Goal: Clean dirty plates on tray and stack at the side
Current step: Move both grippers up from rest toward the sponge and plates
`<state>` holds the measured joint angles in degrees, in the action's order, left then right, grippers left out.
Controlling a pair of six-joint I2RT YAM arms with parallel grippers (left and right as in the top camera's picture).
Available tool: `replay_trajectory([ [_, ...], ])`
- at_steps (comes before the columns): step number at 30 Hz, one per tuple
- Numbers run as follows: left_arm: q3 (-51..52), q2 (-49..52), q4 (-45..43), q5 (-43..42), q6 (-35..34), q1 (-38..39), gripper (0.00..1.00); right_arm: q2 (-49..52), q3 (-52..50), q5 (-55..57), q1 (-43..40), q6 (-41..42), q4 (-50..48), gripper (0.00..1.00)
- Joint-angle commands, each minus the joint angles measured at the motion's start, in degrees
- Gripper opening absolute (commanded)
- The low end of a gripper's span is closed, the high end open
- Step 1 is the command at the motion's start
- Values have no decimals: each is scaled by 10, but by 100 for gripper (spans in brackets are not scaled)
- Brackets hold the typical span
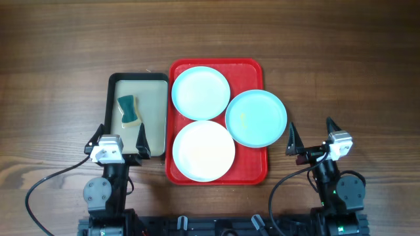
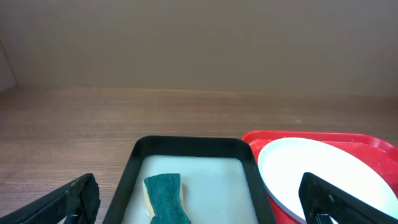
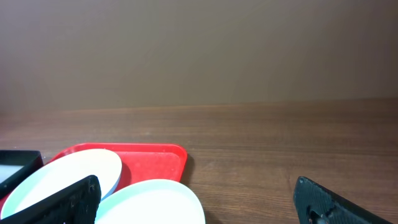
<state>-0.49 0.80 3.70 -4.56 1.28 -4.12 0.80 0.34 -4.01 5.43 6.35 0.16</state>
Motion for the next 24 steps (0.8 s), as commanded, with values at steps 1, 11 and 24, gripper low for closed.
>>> replay_trajectory([
  [1, 2, -3, 6, 16, -129, 3, 100, 2, 0, 6, 1, -2, -3, 100],
  [11, 2, -3, 6, 17, -129, 3, 100, 2, 0, 6, 1, -2, -3, 100],
  [24, 2, -3, 6, 16, -129, 3, 100, 2, 0, 38, 1, -124, -5, 100],
])
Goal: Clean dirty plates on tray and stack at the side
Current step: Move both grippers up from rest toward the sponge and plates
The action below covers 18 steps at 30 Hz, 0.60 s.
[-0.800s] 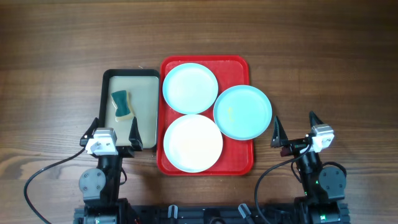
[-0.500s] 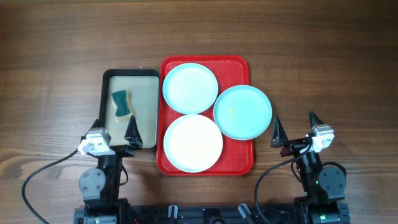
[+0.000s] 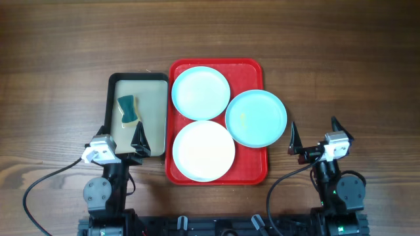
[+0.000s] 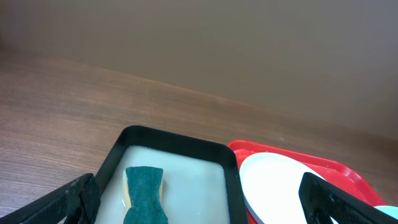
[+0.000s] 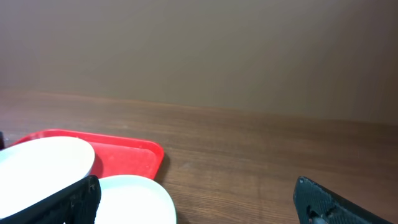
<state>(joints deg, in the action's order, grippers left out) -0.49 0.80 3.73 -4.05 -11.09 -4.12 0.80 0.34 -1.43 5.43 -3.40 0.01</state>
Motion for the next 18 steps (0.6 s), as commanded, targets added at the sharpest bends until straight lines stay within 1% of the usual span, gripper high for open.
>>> replay_trajectory([
  [1, 2, -3, 5, 11, -5, 3, 100, 2, 0, 12, 1, -26, -4, 100],
  [3, 2, -3, 5, 11, -5, 3, 100, 2, 0, -31, 1, -24, -2, 100],
  [4, 2, -3, 5, 11, -5, 3, 100, 2, 0, -66, 1, -7, -5, 100],
  [5, 2, -3, 5, 11, -5, 3, 100, 2, 0, -105, 1, 59, -9, 100],
  [7, 2, -3, 5, 11, -5, 3, 99, 2, 0, -111, 1, 201, -9, 100],
  [8, 2, -3, 5, 11, -5, 3, 100, 2, 0, -111, 1, 253, -9, 100],
  [10, 2, -3, 5, 11, -5, 3, 100, 2, 0, -104, 1, 313, -9, 98],
  [15, 2, -3, 5, 12, -5, 3, 100, 2, 0, -114, 1, 318, -10, 100],
  [18, 2, -3, 4, 10, -1, 3, 100, 3, 9, -158, 1, 263, -2, 100],
])
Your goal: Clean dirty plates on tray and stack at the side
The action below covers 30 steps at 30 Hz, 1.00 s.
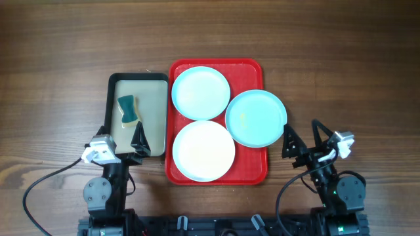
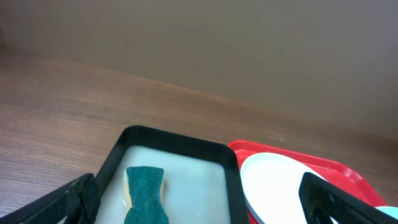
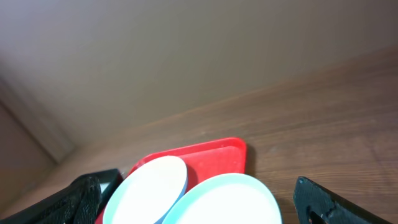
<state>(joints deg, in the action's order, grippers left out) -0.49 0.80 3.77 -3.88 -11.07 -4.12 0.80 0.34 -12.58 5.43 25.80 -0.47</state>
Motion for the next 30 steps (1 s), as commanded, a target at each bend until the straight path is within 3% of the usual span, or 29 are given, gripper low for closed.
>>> replay_trajectory([
  [1, 2, -3, 1, 5, -1, 3, 100, 7, 23, -52, 1, -40, 14, 100],
  [5, -71, -1, 77, -1, -1, 3, 100, 88, 135, -54, 1, -78, 68, 100],
  [9, -209, 82, 217, -1, -2, 3, 100, 284, 348, -63, 1, -146, 200, 100],
  [13, -391, 261, 318, -10, -1, 3, 100, 470, 563, -73, 2, -172, 355, 100],
  [18, -668, 544, 517, -68, -1, 3, 100, 746, 807, -86, 8, -212, 571, 100],
  [23, -695, 668, 530, -85, -1, 3, 100, 893, 808, -197, 17, -217, 489, 99],
  [25, -695, 698, 524, -85, -1, 3, 100, 935, 808, -185, 34, -230, 452, 73],
  [27, -695, 721, 521, -80, -1, 3, 86, 984, 808, -139, 64, -228, 413, 57],
  [30, -695, 748, 525, -54, -1, 3, 77, 1042, 808, -88, 108, -228, 350, 56],
])
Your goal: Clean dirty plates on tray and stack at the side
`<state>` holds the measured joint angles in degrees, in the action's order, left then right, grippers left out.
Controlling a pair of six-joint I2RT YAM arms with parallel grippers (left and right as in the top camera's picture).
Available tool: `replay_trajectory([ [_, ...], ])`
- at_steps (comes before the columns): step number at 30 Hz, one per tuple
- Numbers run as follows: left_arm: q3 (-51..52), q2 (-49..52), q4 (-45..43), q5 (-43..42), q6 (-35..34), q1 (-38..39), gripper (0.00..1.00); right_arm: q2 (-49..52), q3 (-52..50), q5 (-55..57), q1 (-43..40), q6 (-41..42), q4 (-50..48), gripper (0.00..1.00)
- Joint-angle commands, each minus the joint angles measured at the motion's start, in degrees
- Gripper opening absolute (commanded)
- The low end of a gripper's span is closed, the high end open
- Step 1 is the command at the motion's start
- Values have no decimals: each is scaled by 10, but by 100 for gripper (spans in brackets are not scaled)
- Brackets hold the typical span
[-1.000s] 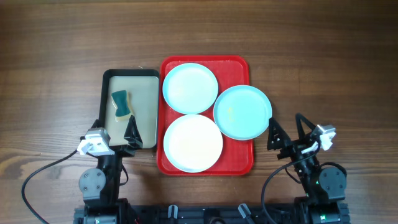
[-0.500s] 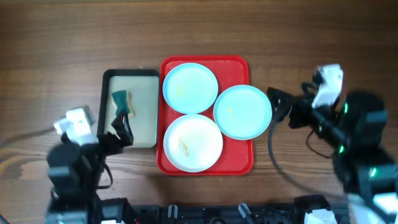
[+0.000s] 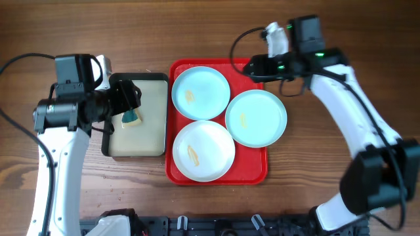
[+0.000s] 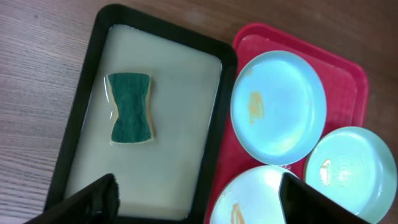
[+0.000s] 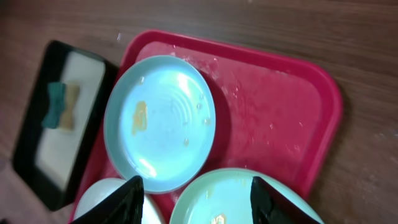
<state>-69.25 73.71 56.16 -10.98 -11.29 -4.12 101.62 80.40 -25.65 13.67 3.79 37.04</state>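
A red tray (image 3: 252, 167) holds three plates, each with an orange smear. The light blue one (image 3: 201, 92) lies far left, the pale green one (image 3: 256, 118) at the right, and the white one (image 3: 203, 150) lies nearest. My left gripper (image 3: 125, 98) hangs open above the black basin (image 3: 105, 141). A green sponge (image 4: 130, 116) lies in the milky water there. Over the tray's far right corner my right gripper (image 3: 257, 67) is open, looking down at the light blue plate (image 5: 160, 112). Neither holds anything.
The black basin (image 4: 222, 124) sits right against the left side of the red tray (image 4: 348, 81). Bare wooden table (image 3: 341, 39) surrounds both. The two arms' cables and bases stand at the near edge.
Both arms have left their low spots at the table's near edge. The left gripper is now above the basin, the right above the tray's far right corner. Orange smears now show on all three plates.
Both grippers first sat low and open at the near edge, facing the wall. The left wrist then turned slightly, and later the right wrist tilted. Now both are raised over the table and look down at the basin and plates.
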Motion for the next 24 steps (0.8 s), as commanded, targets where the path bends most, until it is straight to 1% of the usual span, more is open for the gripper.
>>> replay_trajectory([
  [1, -7, 30, 0, 33, 1, 3, 77, 59, 7, 79, 45, -9, -54, 56],
  [3, -7, 45, -1, 36, 1, 3, 74, 100, 7, 116, 80, -19, -93, 55],
  [5, -7, 59, -2, 36, 1, 3, 72, 133, 7, 135, 100, -23, -125, 49],
  [6, -7, 65, -2, 36, 1, 3, 70, 148, 7, 146, 106, -23, -139, 44],
  [7, -6, 68, -2, 36, 1, 3, 68, 158, 7, 148, 108, -23, -143, 40],
  [9, -3, 69, -2, 36, 1, 3, 66, 172, 7, 148, 108, -22, -144, 27],
  [12, -3, 69, -2, 36, 1, 3, 66, 182, 7, 148, 108, -21, -143, 25],
  [17, -3, 69, -2, 36, 1, 3, 64, 206, 5, 181, 108, -21, -161, 26],
  [18, -3, 69, -2, 36, 1, 3, 63, 207, 5, 181, 108, -22, -164, 24],
  [20, -3, 69, -2, 36, 1, 3, 60, 206, 5, 180, 108, -21, -167, 4],
  [22, -3, 69, -5, 43, 1, 3, 60, 203, 7, 185, 106, -20, -167, 4],
  [24, -3, 69, -11, 58, 1, 3, 61, 188, 8, 198, 99, 18, -163, 4],
])
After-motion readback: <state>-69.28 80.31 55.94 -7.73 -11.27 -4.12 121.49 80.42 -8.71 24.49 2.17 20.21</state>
